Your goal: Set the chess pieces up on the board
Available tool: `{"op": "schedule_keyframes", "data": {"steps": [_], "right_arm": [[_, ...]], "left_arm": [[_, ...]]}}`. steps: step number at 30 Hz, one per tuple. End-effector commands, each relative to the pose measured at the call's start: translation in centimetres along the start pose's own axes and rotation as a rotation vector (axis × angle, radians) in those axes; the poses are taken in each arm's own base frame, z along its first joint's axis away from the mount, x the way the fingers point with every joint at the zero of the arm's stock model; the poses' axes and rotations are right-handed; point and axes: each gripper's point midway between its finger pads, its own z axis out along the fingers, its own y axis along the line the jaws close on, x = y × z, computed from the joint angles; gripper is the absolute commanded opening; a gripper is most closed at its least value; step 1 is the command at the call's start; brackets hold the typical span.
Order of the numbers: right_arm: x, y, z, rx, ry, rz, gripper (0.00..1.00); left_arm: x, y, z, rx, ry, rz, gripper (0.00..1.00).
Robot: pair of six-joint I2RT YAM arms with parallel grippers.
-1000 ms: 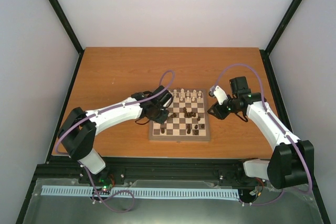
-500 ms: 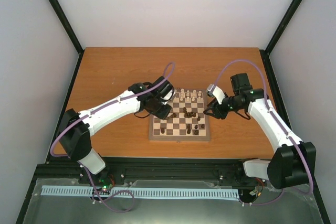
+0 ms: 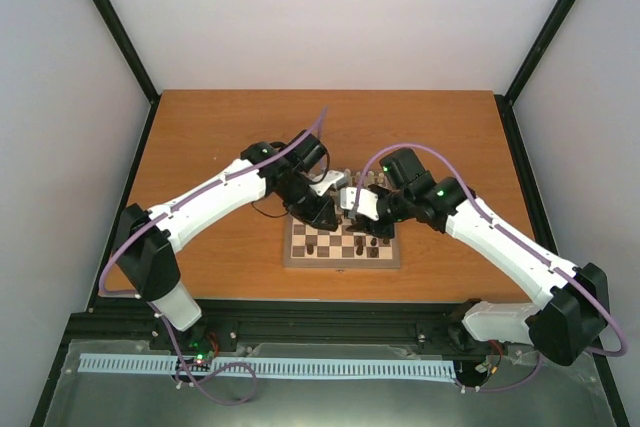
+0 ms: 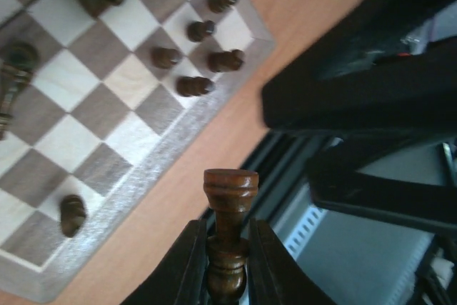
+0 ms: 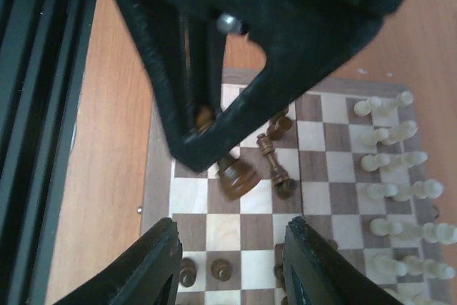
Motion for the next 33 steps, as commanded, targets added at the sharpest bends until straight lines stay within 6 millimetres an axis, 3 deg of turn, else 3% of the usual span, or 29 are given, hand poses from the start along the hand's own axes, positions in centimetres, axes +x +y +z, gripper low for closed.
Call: {"op": "schedule_keyframes", "data": {"steps": [1,7,13,25,33], "right_arm": [[-2.4,-1.4,-0.3,0.091,-0.021,-0.119,0.40],[-2.7,0.2,1.3,0.036,0.004,-0.180,0.41],[-1.8,1.4,2.4,0.011,0.071,-0.226,0.39],[-0.1,-0.3,2.4,0.121,0.155,-0.215,0.39],[0.0,0.1,1.8,0.132,0.143,-0.208,0.39]], "left_arm": [[0.6,-3.1,-1.3,0.155,0.013,0.018,0.15],[1.0,-3.5,-1.2,0.188,0.022,0.017,0.15],[1.1,-3.5,-1.5,0.185,0.017,0.025,0.14],[1.3,-3.5,-1.3,0.186,0.025,0.027,0.13],[1.2,-3.5,-1.2,0.191,0.026,0.028,0.13]]}}
